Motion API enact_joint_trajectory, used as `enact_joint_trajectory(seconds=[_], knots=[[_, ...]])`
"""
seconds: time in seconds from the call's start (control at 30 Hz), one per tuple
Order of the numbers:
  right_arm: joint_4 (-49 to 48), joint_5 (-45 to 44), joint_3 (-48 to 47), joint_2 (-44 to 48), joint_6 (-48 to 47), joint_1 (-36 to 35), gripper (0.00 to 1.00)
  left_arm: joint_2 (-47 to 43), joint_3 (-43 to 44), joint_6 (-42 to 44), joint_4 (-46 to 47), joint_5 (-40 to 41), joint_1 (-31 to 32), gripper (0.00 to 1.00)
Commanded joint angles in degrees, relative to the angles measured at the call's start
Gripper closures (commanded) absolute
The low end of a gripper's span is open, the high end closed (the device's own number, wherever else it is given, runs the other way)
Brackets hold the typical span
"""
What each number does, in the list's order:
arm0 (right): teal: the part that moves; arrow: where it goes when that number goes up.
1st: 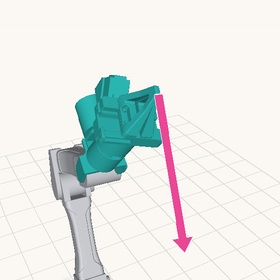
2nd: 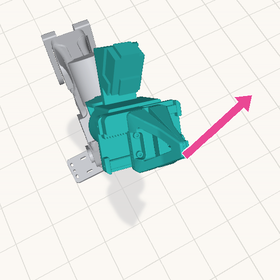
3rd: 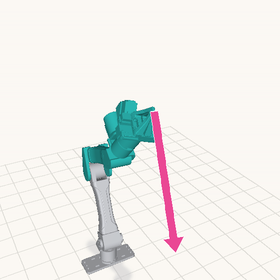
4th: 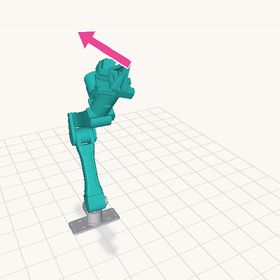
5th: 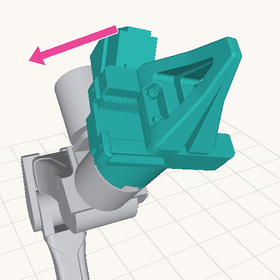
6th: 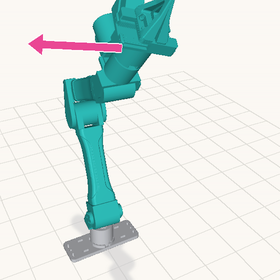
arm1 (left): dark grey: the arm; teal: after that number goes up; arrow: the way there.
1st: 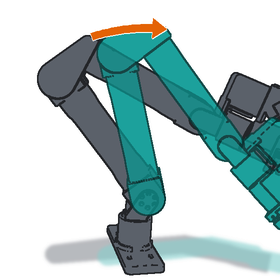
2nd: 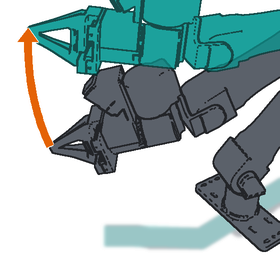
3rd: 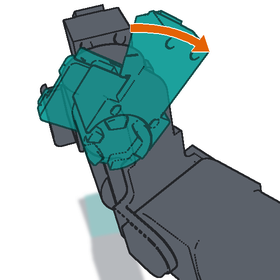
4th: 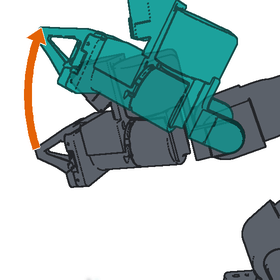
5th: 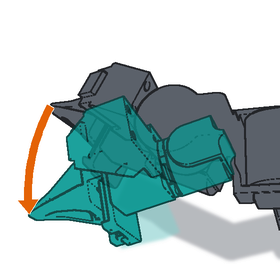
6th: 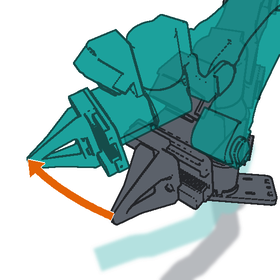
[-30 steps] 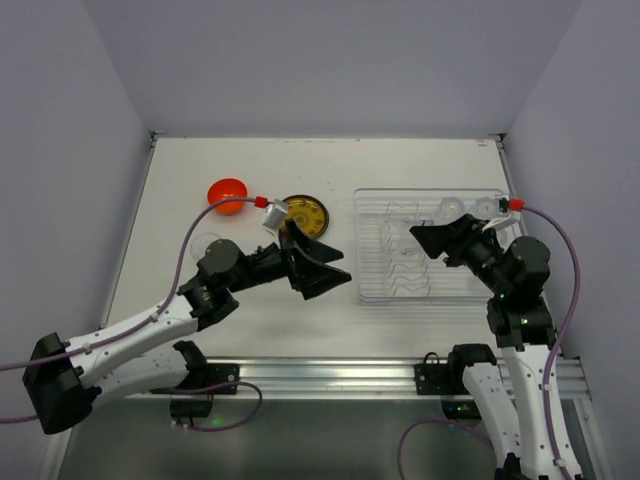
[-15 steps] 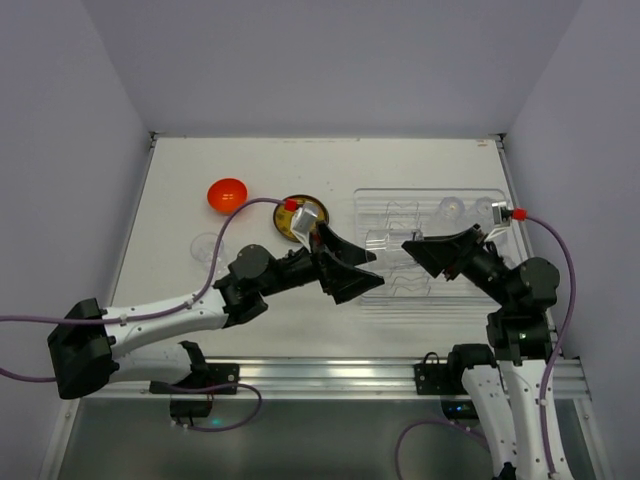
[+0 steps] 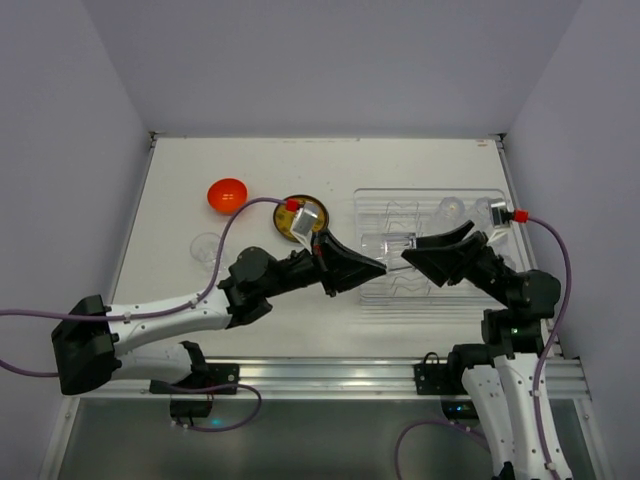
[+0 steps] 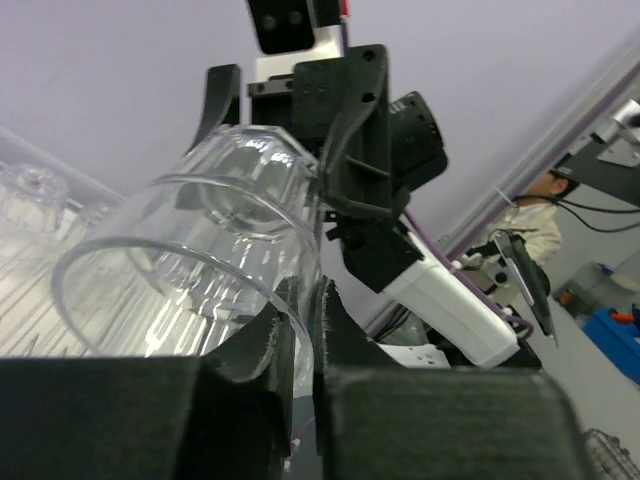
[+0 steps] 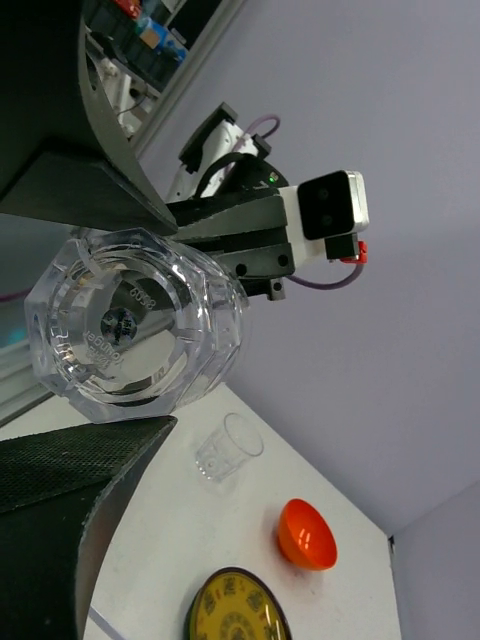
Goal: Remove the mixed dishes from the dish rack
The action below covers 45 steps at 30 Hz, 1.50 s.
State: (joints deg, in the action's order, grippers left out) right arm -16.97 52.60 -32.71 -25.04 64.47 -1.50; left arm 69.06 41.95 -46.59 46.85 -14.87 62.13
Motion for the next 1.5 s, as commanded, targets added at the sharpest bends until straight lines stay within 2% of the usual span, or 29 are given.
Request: enact_joint_trajectory(seconds=[0.0,0.07,0.1,0.13,0.17,0.2,0.27,0.3,0.33,0.37,0.4,0.43,0.47,0.5,0.57,0.63,0.7,0.8,0.9,1.07,1.47], knots=[[-10.1,3.92,-0.07,-0.71,2.96,0.09,1.0,-0.06,2.25,1.24,5.71,-0.16,0.71,1.0],[-9.04,3.74,-0.16,-0.98,2.25,0.09,0.99,-0.67,1.99,1.76,5.71,0.28,0.71,1.0],[-8.87,3.83,-0.25,-1.15,1.46,0.09,0.93,-0.94,1.82,2.02,5.1,0.54,0.8,1.0],[-7.74,3.65,-0.42,-1.33,0.75,0.09,0.79,-1.38,1.9,2.81,4.05,1.68,0.71,1.0],[-5.72,3.22,-1.21,-1.24,-0.47,0.09,0.27,-2.51,2.16,3.6,2.04,2.91,0.71,1.0],[3.08,0.69,-2.35,-1.16,-6.05,0.09,0.01,-3.31,3.38,4.65,-4.33,4.14,0.71,1.0],[18.48,-7.81,-6.47,-1.5,-15.9,0.09,0.01,-4.98,5.23,8.43,-13.14,10.28,0.71,1.0],[26.12,-13.08,-10.84,-2.03,-22.91,0.09,0.01,-6.9,6.37,9.75,-23.19,12.74,0.71,1.0],[35.68,-23.75,-12.28,-2.56,-25.42,0.18,0.01,-7.79,9.17,12.46,-28.6,19.64,0.71,1.0],[38.91,-28.47,-14.55,-3.08,-27.53,0.09,0.01,-8.58,10.76,13.62,-34.57,23.45,0.63,1.0],[41.82,-32.43,-15.36,-4.04,-30.77,0.09,0.01,-9.63,12.26,14.24,-45.42,27.14,0.63,1.0],[45.59,-35.95,-15.8,-4.32,-32.02,0.09,0.01,-9.82,15.41,14.24,-51.71,34.14,-0.07,1.0],[46.41,-40.34,-15.98,-4.41,-32.73,0.09,0.01,-9.64,17.09,14.16,-57.25,36.21,-1.03,1.0],[46.68,-41.34,-15.72,-4.41,-33.87,0.09,0.01,-8.51,18.67,14.16,-67.23,36.84,-2.52,1.0],[46.77,-41.88,-15.11,-4.49,-34.32,0.09,0.01,-5.18,22.8,13.89,-79.64,35.71,-9.11,1.0],[46.5,-41.79,-14.84,-5.54,-34.93,0.09,0.01,-2.89,23.7,16.25,-84.36,31.25,-16.12,1.0],[46.42,-41.79,-14.75,-6.34,-36.07,0.09,0.01,0.89,24.84,17.75,-90.67,29.64,-19.22,1.0],[46.41,-40.82,-14.14,-7.39,-37.56,0.09,0.01,5.29,25.98,19.25,-95.53,30.61,-21.43,1.0],[46.5,-40.56,-13.35,-7.48,-38.62,0.09,0.01,8.19,26.33,20.83,-94.67,27.37,-22.05,1.0],[46.33,-37.83,-12.56,-6.43,-39.85,0.09,0.01,15.13,28.09,22.15,-98.09,29.29,-23.28,1.0],[45.54,-34.93,-12.29,-6.52,-40.47,0.09,0.01,25.6,29.41,26.28,-96.77,27.97,-26.8,1.0]])
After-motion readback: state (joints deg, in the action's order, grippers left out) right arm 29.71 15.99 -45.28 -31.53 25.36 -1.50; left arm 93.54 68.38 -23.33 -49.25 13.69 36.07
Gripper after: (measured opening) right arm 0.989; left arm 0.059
